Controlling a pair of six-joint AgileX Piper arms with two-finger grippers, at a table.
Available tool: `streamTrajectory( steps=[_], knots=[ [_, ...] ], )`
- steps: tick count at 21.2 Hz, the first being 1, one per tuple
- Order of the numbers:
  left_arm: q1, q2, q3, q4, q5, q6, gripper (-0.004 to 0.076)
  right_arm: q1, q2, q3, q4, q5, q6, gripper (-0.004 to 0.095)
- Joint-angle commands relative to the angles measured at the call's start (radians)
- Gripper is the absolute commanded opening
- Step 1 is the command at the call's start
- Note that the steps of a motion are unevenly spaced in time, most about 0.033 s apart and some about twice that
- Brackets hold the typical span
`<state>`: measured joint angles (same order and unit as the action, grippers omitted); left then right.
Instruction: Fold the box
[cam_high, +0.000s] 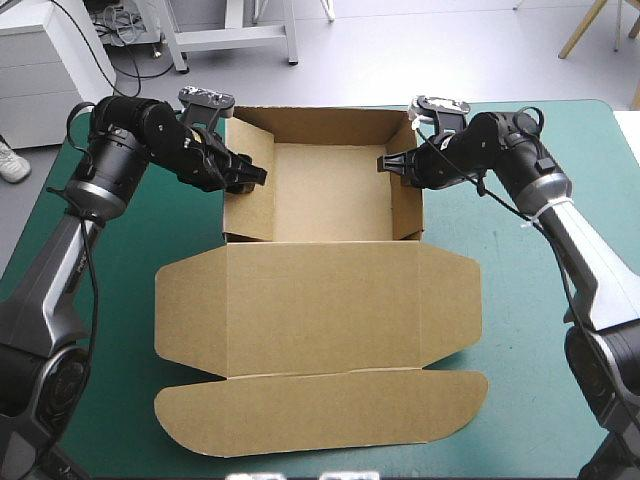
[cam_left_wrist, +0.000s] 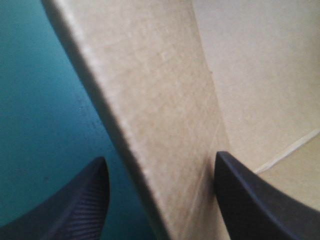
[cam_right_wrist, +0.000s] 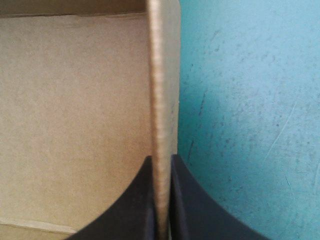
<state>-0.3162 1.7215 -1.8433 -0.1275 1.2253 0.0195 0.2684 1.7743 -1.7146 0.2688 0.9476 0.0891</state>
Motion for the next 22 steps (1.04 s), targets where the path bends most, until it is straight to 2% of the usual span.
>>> streamTrajectory(
  steps=[1, 4, 6, 9, 10, 11, 15, 22],
  knots=[
    [-0.007, 0.0, -0.033, 0.026, -0.006, -0.027, 0.0438, 0.0, -0.033, -0.033, 0.0, -0.048, 0.029, 0.0001],
    [-0.007, 0.037, -0.033, 0.031, 0.012, -0.043, 0.0415, 0.0, -0.014, -0.031, 0.0, -0.044, 0.036, 0.0001],
    [-0.007, 0.051, -0.033, 0.031, 0.008, -0.045, 0.0349, 0.0, -0.007, -0.031, -0.002, -0.044, 0.036, 0.0001],
    [-0.007, 0.062, -0.033, 0.027, -0.015, -0.051, 0.0182, 0.0, 0.007, -0.033, -0.011, -0.044, 0.036, 0.0001],
    [-0.007, 0.072, -0.033, 0.027, -0.03, -0.057, 0.0057, 0.0, 0.018, -0.033, -0.011, -0.035, 0.036, 0.0001],
    [-0.007, 0.079, -0.033, 0.027, -0.037, -0.057, 0.0003, 0.0, 0.024, -0.033, -0.011, -0.031, 0.036, 0.0001],
    [-0.007, 0.111, -0.033, 0.038, -0.051, -0.057, -0.001, 0.0, 0.077, -0.033, -0.011, 0.012, 0.016, 0.0001],
    [-0.007, 0.192, -0.033, 0.053, -0.047, -0.07, -0.001, 0.001, 0.098, -0.041, -0.046, 0.002, 0.008, 0.0001]
  ],
)
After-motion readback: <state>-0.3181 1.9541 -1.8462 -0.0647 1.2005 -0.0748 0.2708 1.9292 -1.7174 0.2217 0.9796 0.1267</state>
